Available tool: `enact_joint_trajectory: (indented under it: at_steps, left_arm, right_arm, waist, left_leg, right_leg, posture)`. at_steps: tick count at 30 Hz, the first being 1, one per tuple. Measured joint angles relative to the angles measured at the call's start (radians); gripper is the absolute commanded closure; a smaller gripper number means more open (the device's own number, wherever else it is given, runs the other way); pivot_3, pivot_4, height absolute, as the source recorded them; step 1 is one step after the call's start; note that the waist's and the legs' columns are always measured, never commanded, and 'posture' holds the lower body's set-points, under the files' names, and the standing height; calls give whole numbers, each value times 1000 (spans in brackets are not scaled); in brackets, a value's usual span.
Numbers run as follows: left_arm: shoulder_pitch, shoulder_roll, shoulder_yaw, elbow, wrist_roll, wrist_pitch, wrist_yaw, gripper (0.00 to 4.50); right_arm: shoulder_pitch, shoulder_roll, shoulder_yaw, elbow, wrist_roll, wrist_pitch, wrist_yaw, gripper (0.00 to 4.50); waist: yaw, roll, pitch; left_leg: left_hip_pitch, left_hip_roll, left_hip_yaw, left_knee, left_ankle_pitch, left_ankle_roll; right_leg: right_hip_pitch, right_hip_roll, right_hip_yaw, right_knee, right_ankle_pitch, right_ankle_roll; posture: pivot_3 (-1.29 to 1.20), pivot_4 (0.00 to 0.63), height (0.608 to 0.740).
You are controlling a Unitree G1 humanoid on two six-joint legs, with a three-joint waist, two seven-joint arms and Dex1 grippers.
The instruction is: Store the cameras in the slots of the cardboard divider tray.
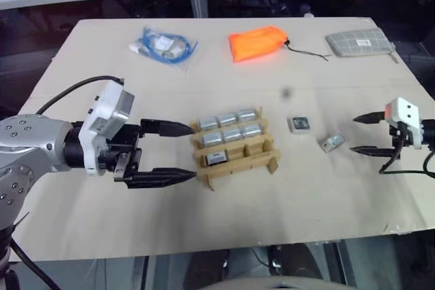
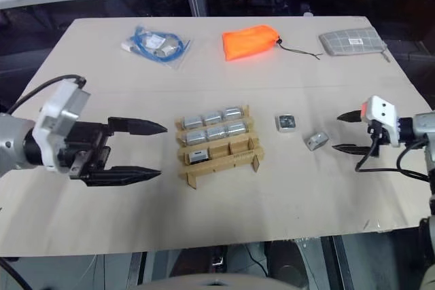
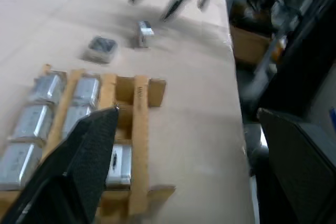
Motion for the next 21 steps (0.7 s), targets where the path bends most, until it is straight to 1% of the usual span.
enact_joint_trajectory:
  at_steps: [5, 8, 14, 18, 21]
  left_arm:
    - [-4, 1, -1, 16, 13, -20, -31, 100]
    - [-6, 1, -1, 12, 13, -23, -31, 100]
    - [-5, 0, -1, 10, 12, -23, -28, 100]
    - [0, -3, -1, 1, 12, -23, -26, 100]
    - [1, -4, -1, -5, 7, -23, -21, 0]
  right_arm:
    - [-94, 6, 89, 123, -49, -91, 18, 0]
    - [-130, 20, 163, 157, -63, -151, 20, 0]
    - [-159, 39, 247, 177, -43, -182, 22, 0]
    - [-177, 39, 273, 179, -32, -206, 23, 0]
    - [-180, 39, 289, 178, -11, -209, 24, 825]
  waist:
    - [-2, 0, 0]
    - [-3, 1, 0]
    - [-2, 1, 1]
    - [-3, 1, 1]
    - [-2, 1, 1]
  left_leg:
    - [0, 0, 0, 0, 0, 0]
    - [0, 0, 0, 0, 0, 0]
    - [0, 0, 0, 0, 0, 0]
    - [0, 0, 0, 0, 0, 0]
    - [0, 0, 0, 0, 0, 0]
  right_leg:
    - [0, 0, 0, 0, 0, 0]
    - [0, 0, 0, 0, 0, 0]
    - [0, 0, 0, 0, 0, 0]
    - [0, 0, 0, 0, 0, 0]
    - [0, 0, 0, 0, 0, 0]
  posture:
    - [0, 150, 740]
    - [0, 150, 740]
    - [0, 150, 740]
    - [0, 150, 740]
    - [0, 150, 740]
